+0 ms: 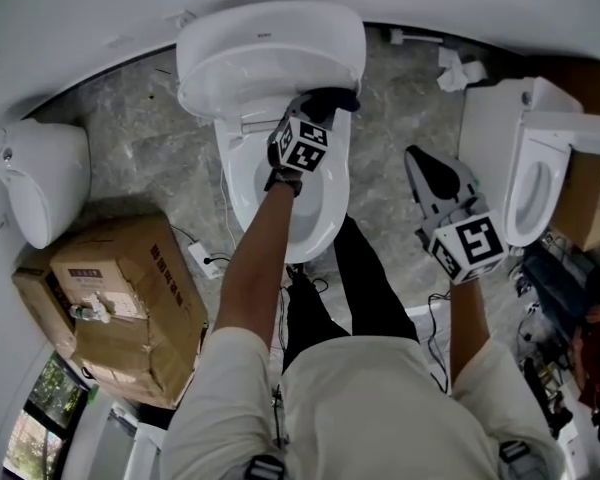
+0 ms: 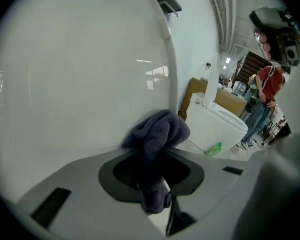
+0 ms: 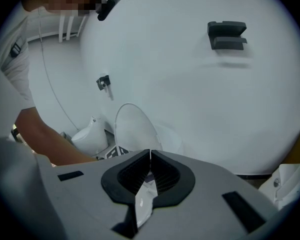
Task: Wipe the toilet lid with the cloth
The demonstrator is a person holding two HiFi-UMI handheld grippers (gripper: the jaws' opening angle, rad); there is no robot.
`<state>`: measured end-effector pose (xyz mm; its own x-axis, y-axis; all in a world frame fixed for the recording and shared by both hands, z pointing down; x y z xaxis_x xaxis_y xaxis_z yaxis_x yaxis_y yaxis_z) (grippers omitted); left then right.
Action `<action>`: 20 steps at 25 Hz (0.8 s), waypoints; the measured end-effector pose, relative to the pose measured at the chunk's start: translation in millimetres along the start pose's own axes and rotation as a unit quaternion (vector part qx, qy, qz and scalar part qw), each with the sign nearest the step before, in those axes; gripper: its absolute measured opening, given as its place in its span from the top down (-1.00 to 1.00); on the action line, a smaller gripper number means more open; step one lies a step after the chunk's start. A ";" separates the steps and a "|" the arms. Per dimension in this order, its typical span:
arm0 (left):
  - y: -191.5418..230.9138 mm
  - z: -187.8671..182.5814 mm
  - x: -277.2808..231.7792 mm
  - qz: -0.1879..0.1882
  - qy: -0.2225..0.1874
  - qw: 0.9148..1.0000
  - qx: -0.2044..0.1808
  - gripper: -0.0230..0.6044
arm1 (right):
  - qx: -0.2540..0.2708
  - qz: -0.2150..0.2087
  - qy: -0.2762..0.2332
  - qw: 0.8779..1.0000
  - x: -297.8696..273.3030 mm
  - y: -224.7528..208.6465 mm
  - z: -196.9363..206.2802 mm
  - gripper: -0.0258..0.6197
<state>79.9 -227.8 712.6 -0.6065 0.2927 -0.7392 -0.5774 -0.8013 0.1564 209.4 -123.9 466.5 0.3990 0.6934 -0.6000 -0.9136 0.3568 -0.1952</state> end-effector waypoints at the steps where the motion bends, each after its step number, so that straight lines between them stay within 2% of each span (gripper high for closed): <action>1: 5.4 6.8 0.2 -0.003 0.007 1.000 0.000 0.61 | 0.001 0.000 0.000 1.000 -0.7 0.1 -0.7 0.83; 5: 39.8 37.7 9.0 -0.035 0.030 0.998 0.030 0.61 | 0.002 0.000 -0.002 1.000 -4.6 -2.3 -2.2 0.83; 10: 89.2 76.7 33.5 -0.087 0.048 0.992 0.075 0.61 | 0.004 -0.002 0.004 1.000 -7.7 -2.3 0.1 0.83; 13: 110.6 94.0 49.5 -0.108 0.071 0.988 0.088 0.61 | 0.005 -0.007 0.005 1.000 -12.2 1.5 0.9 0.83; 20: 141.4 113.1 81.0 -0.152 0.088 0.979 0.107 0.61 | 0.007 -0.017 0.006 1.000 -18.6 7.5 3.4 0.83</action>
<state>-112.7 -258.3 748.9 -0.2965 0.3908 -0.8714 -0.8291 -0.5582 0.0318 195.4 -131.9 478.9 0.4294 0.6732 -0.6020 -0.8980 0.3893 -0.2052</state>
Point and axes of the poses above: the fingertips, and each gripper's own axes: x backward along the fingers, y to its left, z out of its underside, the point moved 6 cm from there along x, backward along the fingers, and after that the axes turned 2 degrees about y, right-handed, at the moved point
